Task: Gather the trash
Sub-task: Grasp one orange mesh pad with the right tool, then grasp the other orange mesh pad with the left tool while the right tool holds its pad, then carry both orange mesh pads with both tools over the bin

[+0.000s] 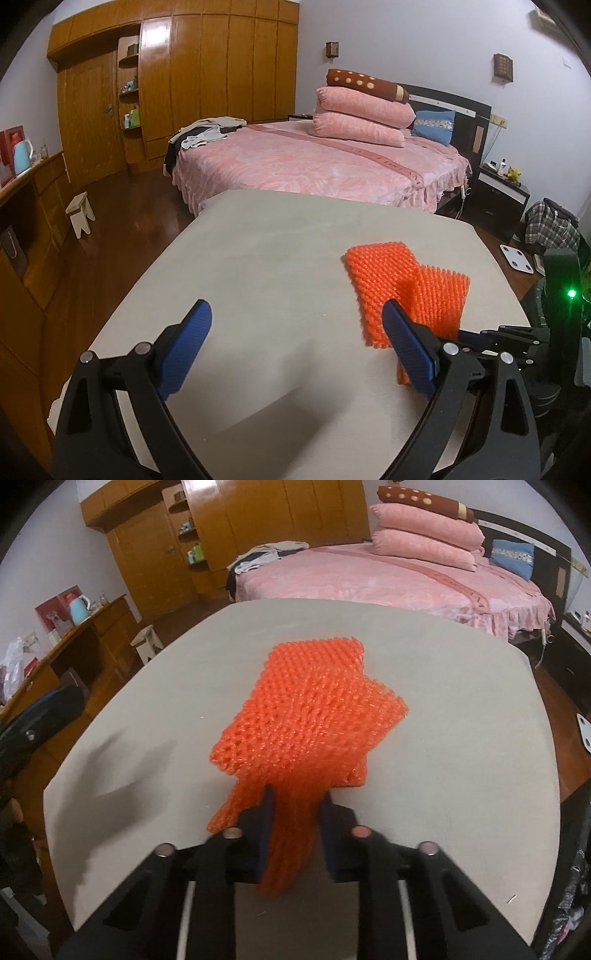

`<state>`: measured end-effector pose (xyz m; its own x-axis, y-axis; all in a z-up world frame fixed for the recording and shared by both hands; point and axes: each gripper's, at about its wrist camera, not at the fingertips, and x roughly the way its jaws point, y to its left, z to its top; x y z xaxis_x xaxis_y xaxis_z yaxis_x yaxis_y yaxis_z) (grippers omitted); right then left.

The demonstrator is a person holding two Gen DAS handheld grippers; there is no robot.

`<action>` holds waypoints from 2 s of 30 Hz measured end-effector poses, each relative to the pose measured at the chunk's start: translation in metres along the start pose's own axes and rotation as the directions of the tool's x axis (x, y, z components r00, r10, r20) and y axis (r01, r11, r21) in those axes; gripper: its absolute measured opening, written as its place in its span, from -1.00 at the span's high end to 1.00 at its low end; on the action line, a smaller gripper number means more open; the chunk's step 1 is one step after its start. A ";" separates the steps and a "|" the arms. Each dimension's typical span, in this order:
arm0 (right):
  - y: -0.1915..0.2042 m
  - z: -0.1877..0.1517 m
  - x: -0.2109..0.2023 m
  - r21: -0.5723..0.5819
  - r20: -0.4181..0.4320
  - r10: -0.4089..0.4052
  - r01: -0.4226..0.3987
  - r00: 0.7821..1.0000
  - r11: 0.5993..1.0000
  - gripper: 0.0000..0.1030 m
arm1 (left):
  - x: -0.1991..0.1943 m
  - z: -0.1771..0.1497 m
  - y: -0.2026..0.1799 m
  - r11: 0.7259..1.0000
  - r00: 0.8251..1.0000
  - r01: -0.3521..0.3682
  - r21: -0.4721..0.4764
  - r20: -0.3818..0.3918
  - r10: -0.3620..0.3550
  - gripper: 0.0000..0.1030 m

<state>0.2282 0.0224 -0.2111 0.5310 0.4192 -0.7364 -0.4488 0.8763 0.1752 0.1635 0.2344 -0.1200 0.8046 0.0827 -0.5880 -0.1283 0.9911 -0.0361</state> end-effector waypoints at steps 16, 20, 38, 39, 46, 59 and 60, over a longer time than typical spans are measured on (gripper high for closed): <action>-0.055 0.018 -0.045 0.045 0.078 -0.048 0.044 0.996 0.998 0.77 | 0.024 0.001 -0.047 0.998 0.998 0.052 0.026 -0.044 -0.050 -0.76; -0.073 0.021 -0.044 0.067 0.076 -0.070 0.065 0.995 0.996 0.78 | 0.046 -0.001 -0.064 0.997 0.994 0.072 0.036 -0.080 -0.069 -0.63; -0.090 0.022 -0.038 0.089 0.081 -0.063 0.055 0.995 0.994 0.77 | 0.112 -0.017 -0.094 0.987 0.950 0.153 -0.048 -0.268 -0.160 0.11; -0.091 0.022 -0.039 0.091 0.082 -0.064 0.057 0.995 0.994 0.77 | 0.111 -0.017 -0.096 0.987 0.950 0.154 -0.048 -0.267 -0.161 0.29; -0.095 0.024 -0.048 0.104 0.103 -0.071 0.060 0.992 0.993 0.77 | 0.096 -0.006 -0.101 0.991 0.964 0.131 -0.030 -0.231 -0.135 0.76; -0.092 0.027 -0.084 0.101 0.149 -0.069 0.054 0.986 0.993 0.77 | 0.026 0.021 -0.113 0.992 0.989 0.125 0.010 -0.080 -0.124 0.77; -0.091 0.026 -0.087 0.099 0.154 -0.069 0.054 0.986 0.994 0.77 | 0.020 0.023 -0.115 0.992 0.991 0.121 0.020 -0.068 -0.119 0.77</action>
<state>0.2417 -0.0877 -0.1454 0.6652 0.3896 -0.6369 -0.3466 0.9167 0.1988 0.2073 0.1247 -0.1088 0.7730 -0.0433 -0.6329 -0.0184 0.9957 -0.0905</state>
